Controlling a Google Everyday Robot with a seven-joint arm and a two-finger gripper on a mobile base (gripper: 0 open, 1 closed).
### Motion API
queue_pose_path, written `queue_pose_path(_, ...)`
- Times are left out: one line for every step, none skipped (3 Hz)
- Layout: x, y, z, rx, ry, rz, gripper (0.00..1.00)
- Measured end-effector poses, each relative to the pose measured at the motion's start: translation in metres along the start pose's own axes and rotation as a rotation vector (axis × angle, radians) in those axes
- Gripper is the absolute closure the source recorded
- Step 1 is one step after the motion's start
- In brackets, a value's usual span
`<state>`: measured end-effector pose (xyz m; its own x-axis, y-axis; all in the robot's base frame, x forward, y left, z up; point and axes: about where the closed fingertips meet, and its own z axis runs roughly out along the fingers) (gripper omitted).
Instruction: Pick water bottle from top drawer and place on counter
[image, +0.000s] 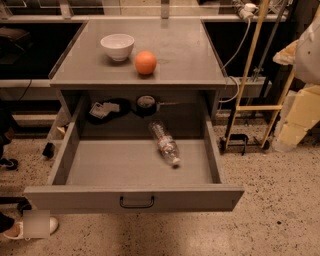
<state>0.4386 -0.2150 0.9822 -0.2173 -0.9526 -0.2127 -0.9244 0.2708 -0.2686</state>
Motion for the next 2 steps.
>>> queue_pose_path(0.0,-0.0001,0.0001,0.0,0.0,0.0,0.0)
queue_pose_path(-0.0041,-0.0084,0.0097,-0.005,-0.011,-0.011,0.0)
